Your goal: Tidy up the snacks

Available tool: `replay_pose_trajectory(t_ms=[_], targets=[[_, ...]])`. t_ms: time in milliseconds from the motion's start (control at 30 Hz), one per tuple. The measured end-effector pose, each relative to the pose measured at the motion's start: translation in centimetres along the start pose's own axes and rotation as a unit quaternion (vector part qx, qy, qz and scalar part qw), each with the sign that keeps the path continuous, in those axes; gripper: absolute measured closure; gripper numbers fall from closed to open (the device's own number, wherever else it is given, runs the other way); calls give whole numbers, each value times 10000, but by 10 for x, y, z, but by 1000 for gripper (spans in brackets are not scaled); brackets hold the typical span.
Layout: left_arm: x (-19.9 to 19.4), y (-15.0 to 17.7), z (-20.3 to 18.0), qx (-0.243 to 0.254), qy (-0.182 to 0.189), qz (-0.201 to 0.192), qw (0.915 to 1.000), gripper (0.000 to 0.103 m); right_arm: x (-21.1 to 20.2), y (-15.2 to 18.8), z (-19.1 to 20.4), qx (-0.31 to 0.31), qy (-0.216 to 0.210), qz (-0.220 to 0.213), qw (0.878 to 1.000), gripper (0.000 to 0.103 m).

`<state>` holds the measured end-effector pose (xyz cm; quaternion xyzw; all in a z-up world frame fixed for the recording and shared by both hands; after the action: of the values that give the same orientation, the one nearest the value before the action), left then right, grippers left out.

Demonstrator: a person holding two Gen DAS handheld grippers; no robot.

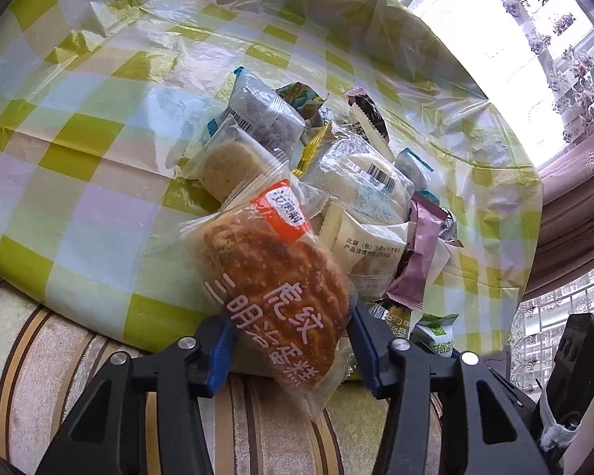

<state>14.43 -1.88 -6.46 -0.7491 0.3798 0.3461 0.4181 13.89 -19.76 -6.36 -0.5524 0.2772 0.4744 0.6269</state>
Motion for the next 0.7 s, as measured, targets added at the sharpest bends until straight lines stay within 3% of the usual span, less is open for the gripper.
replay_pose_trajectory(t_ms=[433,700], targets=[[-36,18,-8,150,28,-424,9990,59,-31,8,-1,91,-228,-385,9990,64],[-45,30,-57,808,342,-468,9950,59,-60,13,-29,425,-231,-637,9968,64]])
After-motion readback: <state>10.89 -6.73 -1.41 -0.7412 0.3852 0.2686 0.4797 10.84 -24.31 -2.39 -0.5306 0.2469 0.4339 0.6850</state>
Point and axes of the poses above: each gripper's, at about its wrist camera, not at the fingertips, and x roughly the way its jaws point, z to its left, y to its underside, the point moved 6 cm from there along x, roughly the way its jaws point, and after that the axes turned 2 degrees about -y, right-handed, at the moved point
